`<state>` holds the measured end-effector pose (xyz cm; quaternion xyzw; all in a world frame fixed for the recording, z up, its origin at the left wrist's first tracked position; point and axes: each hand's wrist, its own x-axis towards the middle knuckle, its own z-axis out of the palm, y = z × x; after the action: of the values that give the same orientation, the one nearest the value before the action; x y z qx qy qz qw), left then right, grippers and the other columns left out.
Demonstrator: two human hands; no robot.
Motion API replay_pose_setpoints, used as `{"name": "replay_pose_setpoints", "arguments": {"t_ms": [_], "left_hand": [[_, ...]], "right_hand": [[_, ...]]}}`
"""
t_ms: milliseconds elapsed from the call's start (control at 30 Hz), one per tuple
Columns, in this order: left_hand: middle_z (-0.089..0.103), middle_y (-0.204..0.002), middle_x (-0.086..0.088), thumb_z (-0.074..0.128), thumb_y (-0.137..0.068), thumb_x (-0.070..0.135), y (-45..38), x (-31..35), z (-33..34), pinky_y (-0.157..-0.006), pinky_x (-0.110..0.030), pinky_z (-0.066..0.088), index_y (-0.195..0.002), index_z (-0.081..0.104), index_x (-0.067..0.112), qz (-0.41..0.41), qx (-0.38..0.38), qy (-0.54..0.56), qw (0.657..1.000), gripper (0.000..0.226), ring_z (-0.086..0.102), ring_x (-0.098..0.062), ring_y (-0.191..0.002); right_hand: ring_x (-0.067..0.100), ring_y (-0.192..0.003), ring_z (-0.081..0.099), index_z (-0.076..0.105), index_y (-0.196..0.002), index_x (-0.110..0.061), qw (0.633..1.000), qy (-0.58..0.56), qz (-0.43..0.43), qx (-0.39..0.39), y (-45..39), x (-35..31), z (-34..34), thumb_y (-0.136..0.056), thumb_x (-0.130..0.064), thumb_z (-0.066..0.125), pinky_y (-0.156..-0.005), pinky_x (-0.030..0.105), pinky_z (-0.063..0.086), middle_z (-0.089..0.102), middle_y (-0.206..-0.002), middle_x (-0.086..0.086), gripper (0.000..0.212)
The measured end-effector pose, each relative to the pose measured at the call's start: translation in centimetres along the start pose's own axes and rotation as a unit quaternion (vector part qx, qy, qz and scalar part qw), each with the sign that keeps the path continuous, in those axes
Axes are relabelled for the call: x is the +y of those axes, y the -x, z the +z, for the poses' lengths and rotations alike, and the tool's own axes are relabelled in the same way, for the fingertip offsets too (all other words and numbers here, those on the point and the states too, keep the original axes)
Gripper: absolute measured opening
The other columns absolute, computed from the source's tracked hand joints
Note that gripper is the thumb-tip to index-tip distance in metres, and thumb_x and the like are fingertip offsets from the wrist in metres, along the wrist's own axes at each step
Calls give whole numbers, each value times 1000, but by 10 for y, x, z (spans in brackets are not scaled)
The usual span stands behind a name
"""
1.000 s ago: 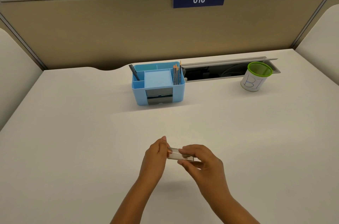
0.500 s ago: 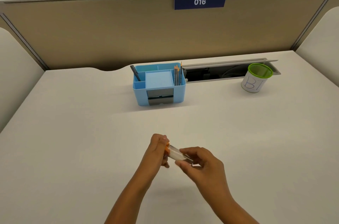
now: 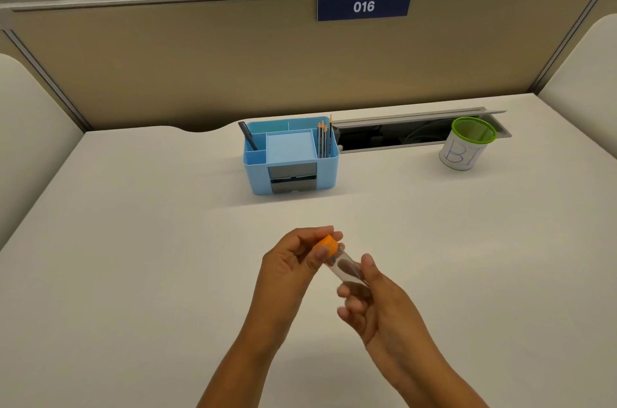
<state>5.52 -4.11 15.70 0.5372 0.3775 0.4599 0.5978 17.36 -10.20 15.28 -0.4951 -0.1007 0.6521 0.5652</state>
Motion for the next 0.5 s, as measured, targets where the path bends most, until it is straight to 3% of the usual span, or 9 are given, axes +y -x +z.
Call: {"name": "replay_pose_setpoints", "arguments": {"t_ms": [167,333,400,500], "left_hand": [[73,-100,11,59,-72,37,3,5,4,-75,-17,52,-94,68,30,-7,-48,-1,999,25,68,-16,-95],[71,-105,7,45,-86,42,7,9,9,-72,-23,54,-101,66,25,-10,-71,39,997,31,67,-22,-96],[72,-95,10,57,-75,56,7,12,13,-70,-25,55,-95,66,28,-6,-67,36,997,36,68,-20,-91],[73,-77,8,67,-55,68,6,13,15,-68,-26,55,-84,66,31,-3,-64,12,998,47,69,-17,-84]], "right_hand": [[6,-27,28,61,-103,-6,979,-122,160,-33,2,-2,-2,-95,-33,44,-26,15,27,40,-44,2,33],[7,-24,27,68,-64,-8,948,-196,231,-96,6,-2,3,-85,-27,50,-24,13,24,32,-41,0,34],[6,-24,27,66,-57,-9,943,-209,237,-107,7,-3,6,-77,-26,53,-25,13,21,30,-41,-1,29],[8,-23,28,56,-50,-7,935,-217,258,-111,7,-3,7,-80,-27,52,-27,13,19,30,-38,0,35]]}}
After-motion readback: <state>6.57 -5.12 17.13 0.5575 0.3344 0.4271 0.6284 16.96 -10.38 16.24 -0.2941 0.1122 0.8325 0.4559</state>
